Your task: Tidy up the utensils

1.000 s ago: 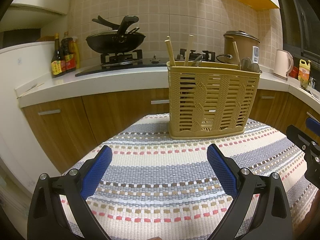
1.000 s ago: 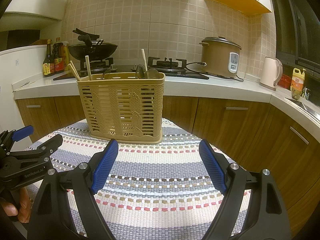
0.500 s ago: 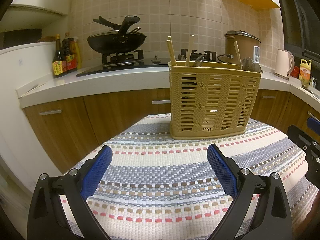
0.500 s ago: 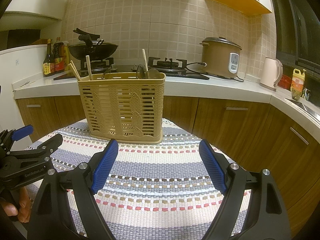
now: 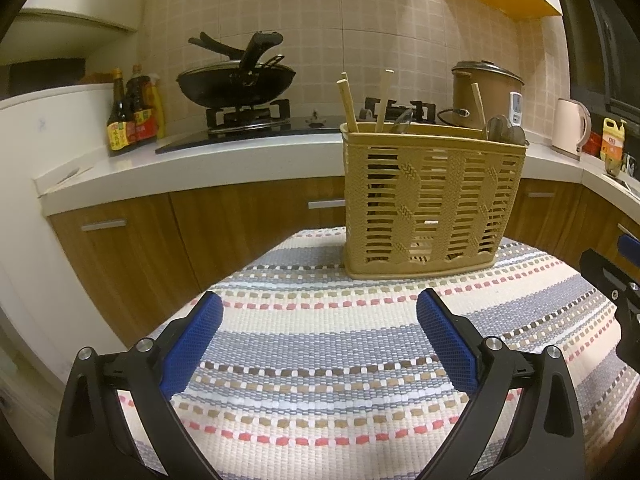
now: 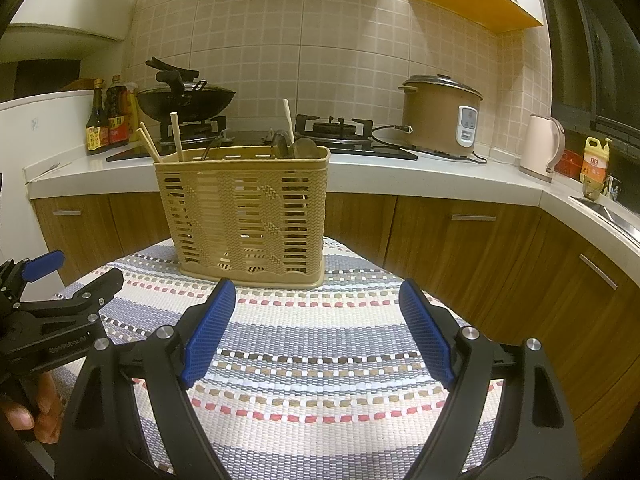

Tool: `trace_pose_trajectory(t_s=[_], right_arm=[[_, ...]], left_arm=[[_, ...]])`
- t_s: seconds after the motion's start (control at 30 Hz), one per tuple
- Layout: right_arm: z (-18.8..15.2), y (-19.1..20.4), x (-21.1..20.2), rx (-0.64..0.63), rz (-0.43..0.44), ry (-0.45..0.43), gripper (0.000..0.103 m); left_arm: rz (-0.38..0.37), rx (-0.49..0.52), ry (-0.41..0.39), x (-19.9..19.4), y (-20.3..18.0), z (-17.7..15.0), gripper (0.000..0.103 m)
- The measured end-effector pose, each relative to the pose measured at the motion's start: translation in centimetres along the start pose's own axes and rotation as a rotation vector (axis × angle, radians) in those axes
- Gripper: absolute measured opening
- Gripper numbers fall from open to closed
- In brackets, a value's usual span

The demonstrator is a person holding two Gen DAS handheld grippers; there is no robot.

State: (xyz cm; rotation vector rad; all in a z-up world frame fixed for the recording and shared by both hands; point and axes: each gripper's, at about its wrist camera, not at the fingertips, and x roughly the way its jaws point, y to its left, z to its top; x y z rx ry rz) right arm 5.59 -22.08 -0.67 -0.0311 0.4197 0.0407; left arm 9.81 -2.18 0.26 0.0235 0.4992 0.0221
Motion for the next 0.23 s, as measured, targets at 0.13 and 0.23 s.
trace_pose_trajectory(t_s=[0.13, 0.23], right_arm=[[0.08, -0.08, -0.12, 0.003, -0.005, -0.001, 0.080], [0.11, -0.08, -0.17, 0.005, -0.007, -0.002, 0.080]], left_arm=[[-0.016, -0.006, 0.002, -0.04, 0.12, 0.06, 0.096], [-0.011, 0.004, 0.001, -0.06, -0.07, 0.00, 0.096]])
